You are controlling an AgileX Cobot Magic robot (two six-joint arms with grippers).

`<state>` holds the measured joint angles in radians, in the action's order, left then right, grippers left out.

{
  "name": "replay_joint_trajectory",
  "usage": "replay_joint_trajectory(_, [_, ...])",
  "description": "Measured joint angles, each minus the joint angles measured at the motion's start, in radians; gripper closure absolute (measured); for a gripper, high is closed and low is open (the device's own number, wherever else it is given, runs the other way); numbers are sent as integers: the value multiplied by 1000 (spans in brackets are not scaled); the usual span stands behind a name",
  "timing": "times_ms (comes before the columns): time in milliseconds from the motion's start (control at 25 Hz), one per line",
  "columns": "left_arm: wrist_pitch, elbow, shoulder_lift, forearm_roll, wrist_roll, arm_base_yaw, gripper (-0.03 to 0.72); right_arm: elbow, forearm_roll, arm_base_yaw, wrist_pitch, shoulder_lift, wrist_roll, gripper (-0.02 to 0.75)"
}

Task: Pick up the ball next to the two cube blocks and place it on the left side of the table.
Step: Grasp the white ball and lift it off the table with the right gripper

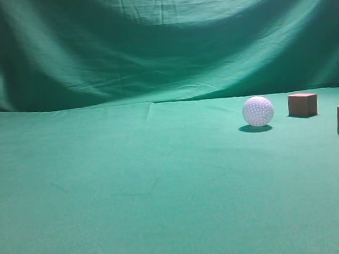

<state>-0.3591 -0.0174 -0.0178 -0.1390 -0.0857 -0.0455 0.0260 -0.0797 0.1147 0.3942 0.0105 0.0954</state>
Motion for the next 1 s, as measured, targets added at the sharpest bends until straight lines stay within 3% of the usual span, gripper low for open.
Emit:
replay_joint_trajectory(880, [0,0,0,0,0,0,688,0,16,0,-2,0,22,738])
replay_joint_trajectory(1000, [0,0,0,0,0,0,688,2,18,-1,-61,0,37,738])
